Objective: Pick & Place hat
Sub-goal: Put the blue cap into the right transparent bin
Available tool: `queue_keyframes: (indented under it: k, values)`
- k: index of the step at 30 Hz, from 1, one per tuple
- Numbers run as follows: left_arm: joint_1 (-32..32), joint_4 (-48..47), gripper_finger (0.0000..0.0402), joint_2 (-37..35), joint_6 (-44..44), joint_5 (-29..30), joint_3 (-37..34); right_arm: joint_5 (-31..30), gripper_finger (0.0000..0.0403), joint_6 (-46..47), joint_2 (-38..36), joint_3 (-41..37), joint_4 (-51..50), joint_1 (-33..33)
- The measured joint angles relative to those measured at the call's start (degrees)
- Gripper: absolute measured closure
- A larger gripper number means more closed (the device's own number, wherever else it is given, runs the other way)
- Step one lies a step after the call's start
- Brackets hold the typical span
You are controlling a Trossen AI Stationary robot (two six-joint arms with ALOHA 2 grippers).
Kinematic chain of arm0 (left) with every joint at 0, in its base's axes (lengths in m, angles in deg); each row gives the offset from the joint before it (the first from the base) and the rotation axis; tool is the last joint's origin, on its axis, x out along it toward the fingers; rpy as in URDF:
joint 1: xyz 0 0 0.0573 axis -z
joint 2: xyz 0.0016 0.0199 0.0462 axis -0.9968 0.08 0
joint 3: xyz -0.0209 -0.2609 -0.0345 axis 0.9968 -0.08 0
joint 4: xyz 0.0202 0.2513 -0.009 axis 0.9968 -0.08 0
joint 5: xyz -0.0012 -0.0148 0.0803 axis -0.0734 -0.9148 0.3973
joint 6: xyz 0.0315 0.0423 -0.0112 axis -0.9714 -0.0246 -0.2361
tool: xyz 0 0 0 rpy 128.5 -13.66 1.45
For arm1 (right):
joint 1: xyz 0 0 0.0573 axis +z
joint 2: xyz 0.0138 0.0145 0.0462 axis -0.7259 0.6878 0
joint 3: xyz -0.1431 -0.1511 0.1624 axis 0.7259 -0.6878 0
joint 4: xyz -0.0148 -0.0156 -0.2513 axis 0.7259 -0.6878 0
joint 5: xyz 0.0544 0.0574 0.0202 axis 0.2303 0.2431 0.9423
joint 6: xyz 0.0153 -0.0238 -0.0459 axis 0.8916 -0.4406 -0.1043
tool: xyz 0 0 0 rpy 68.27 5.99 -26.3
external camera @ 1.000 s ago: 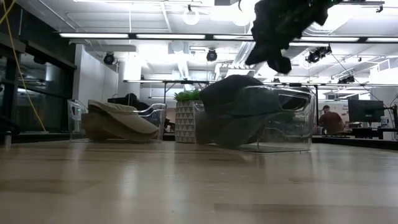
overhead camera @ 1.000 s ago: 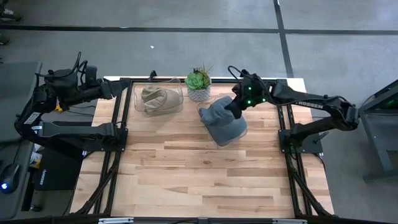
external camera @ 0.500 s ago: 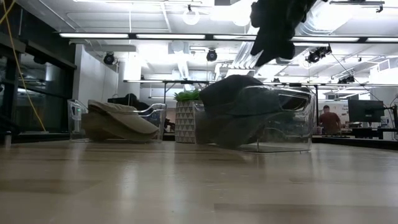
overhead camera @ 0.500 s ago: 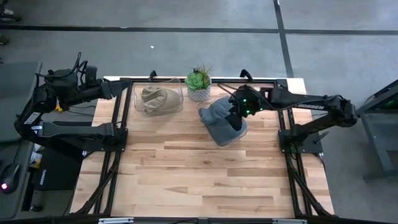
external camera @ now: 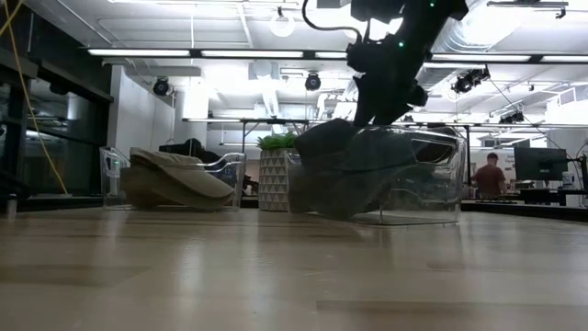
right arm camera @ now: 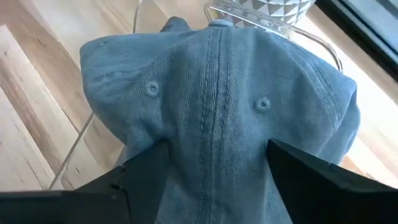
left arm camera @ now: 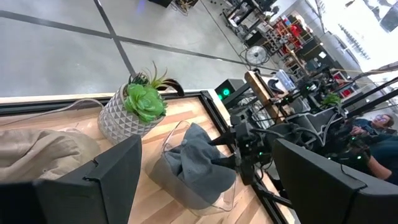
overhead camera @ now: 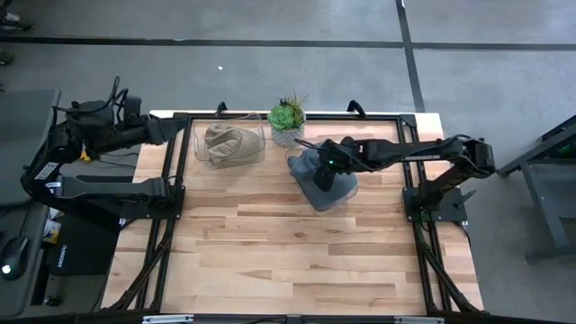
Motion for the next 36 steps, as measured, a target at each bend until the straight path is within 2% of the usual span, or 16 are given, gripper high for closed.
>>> queue_keyframes:
  k: [3,5,11,16,21,26,31,36]
  values:
    - [0.0,-0.5,0.0081,0.0,0.0,0.0,0.0,0.1,0.0179,1.6,0.0,0.0,0.0,-0.1]
    - [0.0,-0.7,0.0081,0.0,0.0,0.0,0.0,0.1,0.0219,2.6,0.0,0.0,0.0,-0.3]
    - [0.0,-0.7,0.0081,0.0,0.0,0.0,0.0,2.1,0.0381,2.5,0.0,0.0,0.5,-1.0]
    - [0.0,-0.7,0.0081,0.0,0.0,0.0,0.0,3.6,0.0395,1.7,0.0,1.9,0.2,-2.1]
    - [0.0,-0.7,0.0081,0.0,0.0,0.0,0.0,3.5,0.0397,3.6,0.0,7.7,-3.4,-2.4]
    - [0.0,-0.7,0.0081,0.0,0.0,0.1,0.0,4.2,0.0399,11.2,0.0,12.3,-8.6,-2.1]
    - [0.0,-0.7,0.0081,0.0,0.0,0.1,0.0,1.5,0.0399,18.2,0.0,11.9,-8.9,-0.3]
    - [0.0,-1.4,0.0081,0.0,-0.2,0.1,0.0,-1.2,0.0399,19.3,0.0,8.6,-8.3,1.2]
